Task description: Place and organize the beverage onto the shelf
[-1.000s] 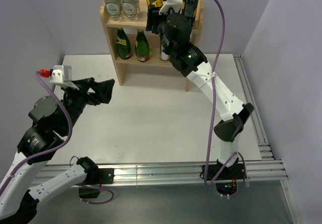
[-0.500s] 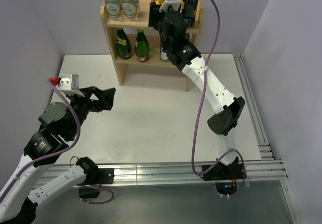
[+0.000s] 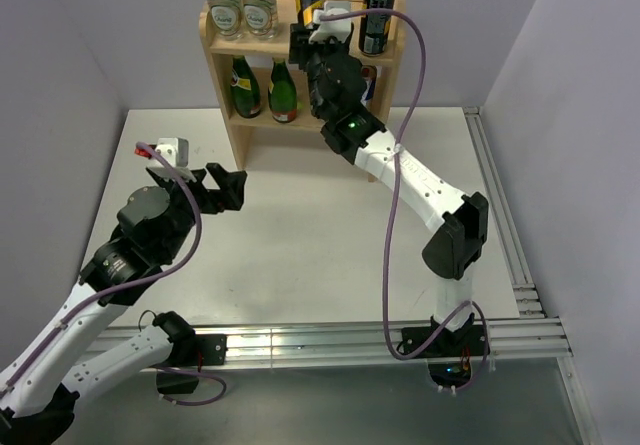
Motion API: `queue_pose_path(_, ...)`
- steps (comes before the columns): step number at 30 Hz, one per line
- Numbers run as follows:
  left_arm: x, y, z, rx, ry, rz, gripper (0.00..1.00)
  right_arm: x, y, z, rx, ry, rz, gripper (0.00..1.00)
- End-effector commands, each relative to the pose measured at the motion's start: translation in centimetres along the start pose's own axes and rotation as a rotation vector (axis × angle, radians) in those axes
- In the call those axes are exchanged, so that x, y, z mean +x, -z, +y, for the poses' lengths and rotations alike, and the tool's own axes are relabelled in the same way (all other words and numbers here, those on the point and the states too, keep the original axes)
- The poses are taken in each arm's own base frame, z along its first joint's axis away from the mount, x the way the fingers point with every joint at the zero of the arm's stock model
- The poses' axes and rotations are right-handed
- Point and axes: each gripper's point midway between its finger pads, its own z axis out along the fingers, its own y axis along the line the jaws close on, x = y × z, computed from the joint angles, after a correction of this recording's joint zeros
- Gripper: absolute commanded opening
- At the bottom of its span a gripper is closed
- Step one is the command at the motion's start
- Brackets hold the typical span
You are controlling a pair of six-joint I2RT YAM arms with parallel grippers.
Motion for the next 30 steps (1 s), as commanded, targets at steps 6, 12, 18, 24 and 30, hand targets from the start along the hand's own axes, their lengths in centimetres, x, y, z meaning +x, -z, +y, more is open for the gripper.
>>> queue_pose_path(6, -0.5, 0.4, 0.7, -0.009, 0.016, -0.073, 0.99, -8.3, -0.4, -0.9, 0.120, -0.053, -0.316, 0.00)
queue_pose_path(12, 0.4, 0.3, 1.1, -0.023, 0.002, -0.054, 0.99, -8.5, -2.4, -1.2, 0.172, -0.049, -0.360, 0.00)
queue_pose_path(18, 0.4, 0.4, 1.3, -0.023, -0.001, -0.062, 0.99, -6.1, -4.5, -3.4, 0.212, -0.037, -0.342, 0.00)
queue_pose_path(24, 0.8, 0.0, 1.3, -0.025, -0.010, -0.044, 0.99, -2.6, -5.0, -4.8, 0.232, -0.008, -0.303, 0.00)
queue_pose_path(30, 0.6, -0.2, 1.7, -0.029, -0.002, -0.051, 0.99, 0.9, -3.6, -4.7, 0.199, -0.016, -0.262, 0.00)
